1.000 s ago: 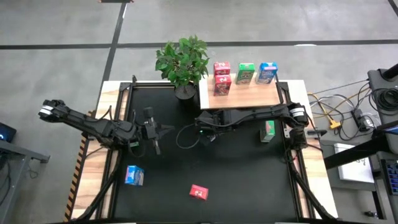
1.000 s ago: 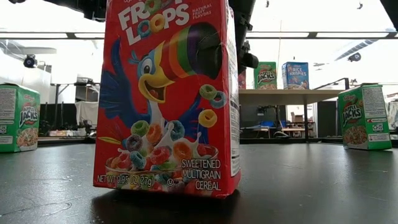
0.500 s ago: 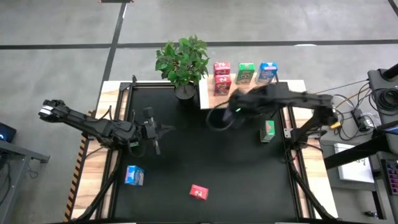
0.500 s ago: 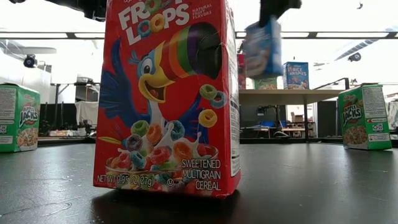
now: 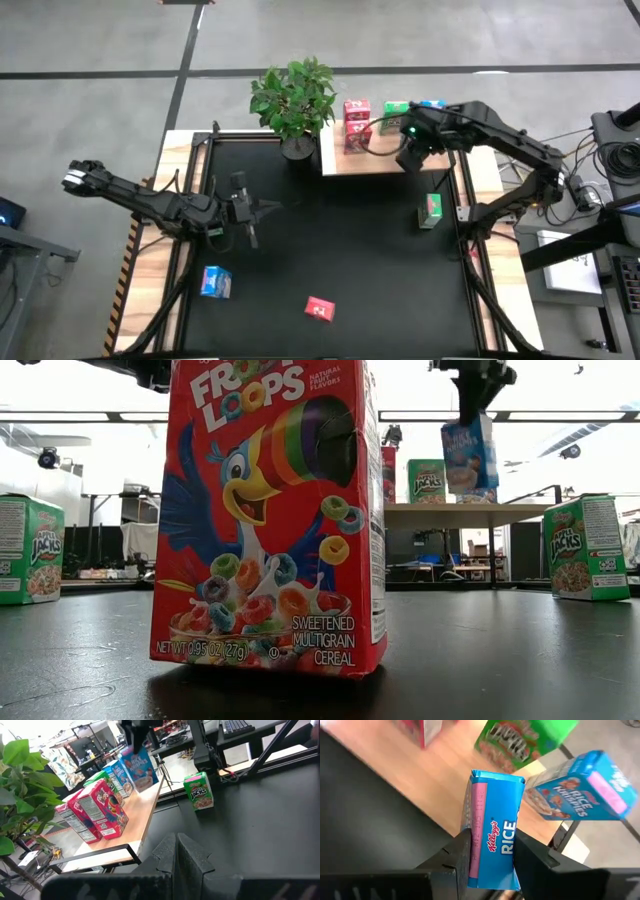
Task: Stack cereal on shelf
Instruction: Put the right blue cereal box on the shelf
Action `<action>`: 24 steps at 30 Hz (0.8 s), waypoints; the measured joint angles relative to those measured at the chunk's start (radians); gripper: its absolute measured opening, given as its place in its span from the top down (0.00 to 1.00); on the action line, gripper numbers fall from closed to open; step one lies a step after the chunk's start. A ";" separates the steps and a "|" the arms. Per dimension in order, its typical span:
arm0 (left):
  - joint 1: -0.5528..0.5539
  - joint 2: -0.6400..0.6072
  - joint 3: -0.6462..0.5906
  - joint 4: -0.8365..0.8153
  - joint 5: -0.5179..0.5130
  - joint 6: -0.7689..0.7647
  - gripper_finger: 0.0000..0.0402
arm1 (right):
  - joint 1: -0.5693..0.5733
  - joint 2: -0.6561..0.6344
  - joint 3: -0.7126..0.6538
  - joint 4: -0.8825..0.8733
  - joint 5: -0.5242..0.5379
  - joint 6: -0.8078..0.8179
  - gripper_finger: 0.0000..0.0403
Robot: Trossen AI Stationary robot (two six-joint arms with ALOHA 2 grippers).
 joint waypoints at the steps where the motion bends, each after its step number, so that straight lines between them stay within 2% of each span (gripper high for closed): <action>1: 0.000 0.000 0.000 0.000 0.000 0.001 1.00 | -0.010 0.005 -0.009 0.003 -0.011 -0.022 0.71; 7: 0.000 0.000 0.000 -0.003 0.000 0.003 1.00 | -0.047 0.023 -0.036 0.064 -0.023 -0.078 0.68; 17: 0.000 0.000 0.000 -0.003 0.000 0.003 1.00 | -0.087 0.025 -0.037 0.081 -0.016 -0.078 0.49; 24: 0.000 0.000 0.000 -0.003 0.000 0.003 1.00 | -0.083 0.024 0.009 0.074 -0.024 -0.062 0.43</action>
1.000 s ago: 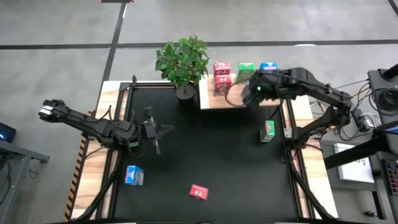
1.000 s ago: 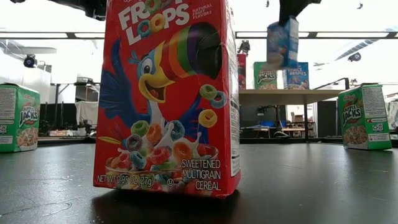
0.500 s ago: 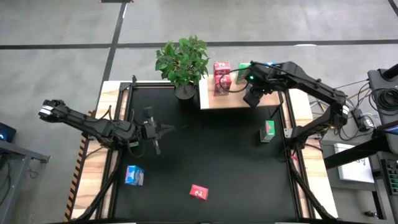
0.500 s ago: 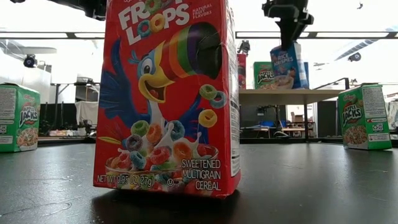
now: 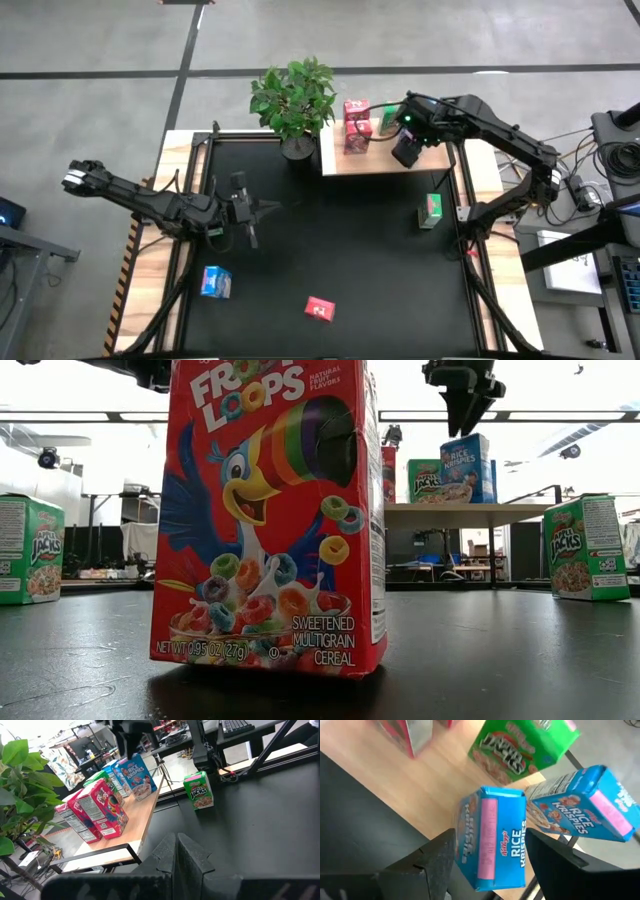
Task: Stack cereal on shelf
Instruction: Put the right blue cereal box on the shelf
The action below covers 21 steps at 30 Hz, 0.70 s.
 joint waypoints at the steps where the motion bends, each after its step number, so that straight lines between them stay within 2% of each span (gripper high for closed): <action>1: 0.000 0.000 0.000 0.000 0.000 0.000 1.00 | 0.004 0.000 0.017 0.001 0.000 0.015 0.43; 6: 0.000 0.000 0.000 0.000 0.000 0.000 1.00 | 0.062 -0.002 0.070 0.048 0.001 0.050 0.49; 11: 0.000 0.000 0.000 -0.001 0.000 0.006 1.00 | 0.169 0.017 0.036 0.121 0.007 0.037 0.66; 17: 0.000 0.000 0.000 -0.002 0.000 0.007 1.00 | 0.263 0.096 -0.017 0.072 0.133 0.001 0.88; 21: 0.000 0.000 0.000 -0.002 0.000 0.007 1.00 | 0.276 0.142 -0.058 -0.005 0.195 0.005 0.97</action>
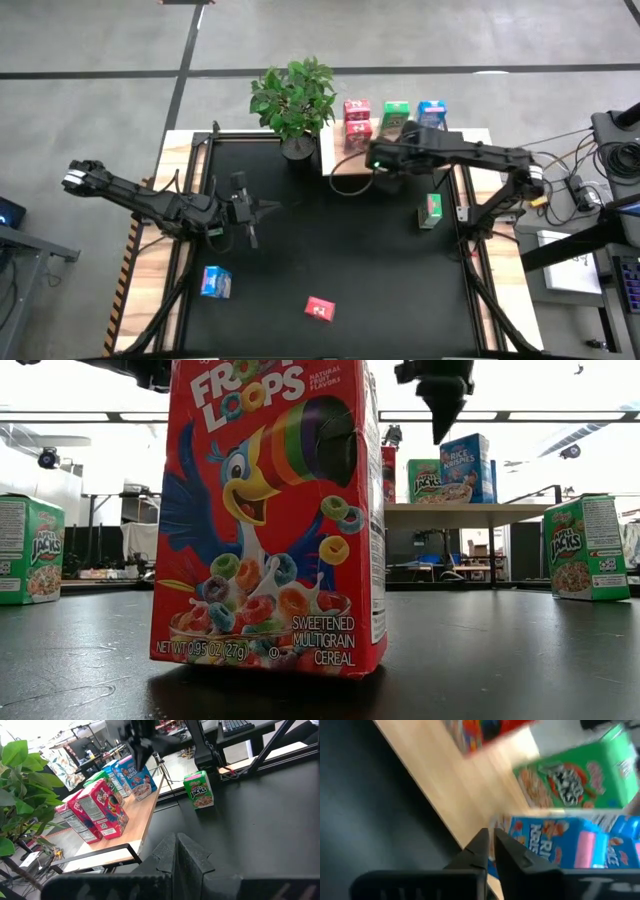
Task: Stack cereal on shelf
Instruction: Put the right blue cereal box on the shelf
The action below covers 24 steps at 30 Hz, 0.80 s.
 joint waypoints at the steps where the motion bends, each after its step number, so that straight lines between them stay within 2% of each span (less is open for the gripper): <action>1: 0.000 0.000 0.000 0.000 0.000 0.000 1.00 | -0.001 0.010 -0.008 -0.022 0.009 0.010 0.97; 7: 0.000 0.000 0.000 -0.006 0.000 0.000 1.00 | -0.002 0.028 -0.070 -0.078 0.071 0.012 0.97; 24: 0.000 0.000 0.000 -0.016 0.000 -0.003 1.00 | -0.017 -0.003 -0.124 -0.105 0.077 -0.048 0.97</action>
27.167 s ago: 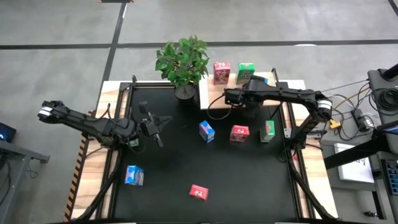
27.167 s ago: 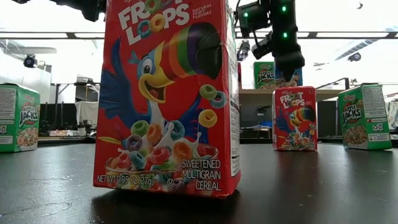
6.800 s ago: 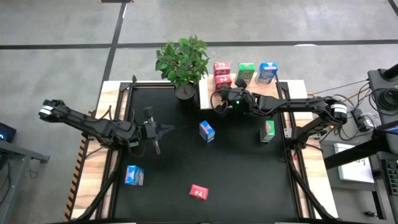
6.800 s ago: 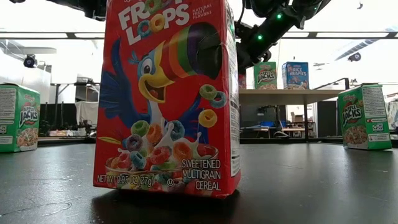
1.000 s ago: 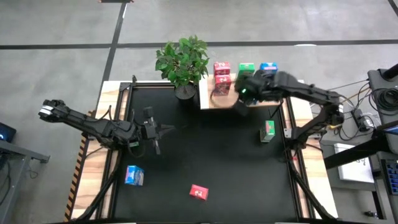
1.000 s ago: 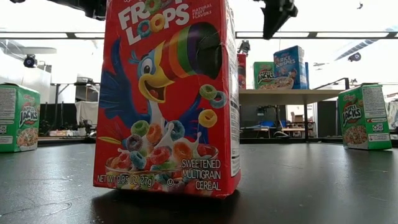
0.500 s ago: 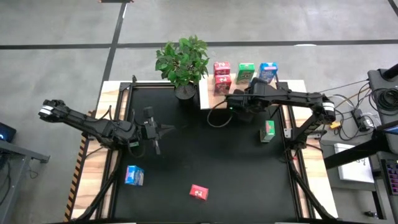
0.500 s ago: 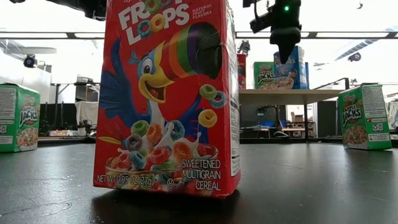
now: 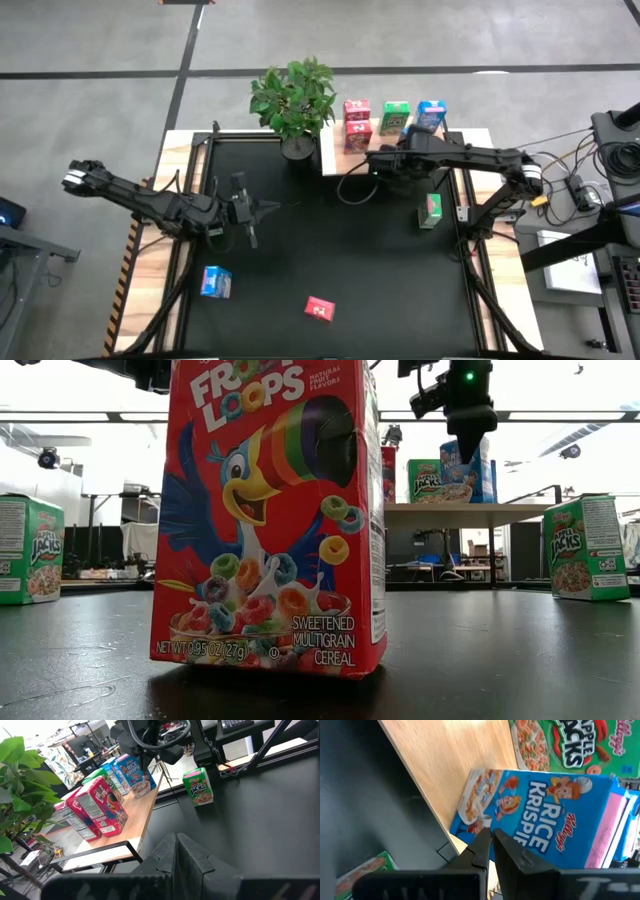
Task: Stack cereal on shelf
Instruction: Put the right blue cereal box on the shelf
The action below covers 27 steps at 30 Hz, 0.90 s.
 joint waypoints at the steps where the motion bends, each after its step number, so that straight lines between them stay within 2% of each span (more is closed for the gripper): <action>1: 0.000 0.000 0.000 -0.001 0.000 0.000 1.00 | -0.004 -0.004 -0.007 -0.001 0.000 -0.001 0.97; 12: 0.000 0.000 0.000 -0.008 0.000 -0.005 1.00 | -0.050 -0.089 -0.102 -0.001 0.000 0.036 0.97; 20: 0.000 0.000 0.000 -0.008 0.000 -0.008 1.00 | -0.084 -0.163 -0.143 0.005 0.040 0.048 0.97; 23: 0.000 0.000 0.000 -0.008 0.000 -0.008 1.00 | -0.083 -0.189 -0.135 0.008 -0.010 0.060 0.97; 27: 0.000 0.000 0.000 -0.008 0.000 -0.008 1.00 | -0.067 -0.219 -0.072 0.040 -0.142 0.139 0.97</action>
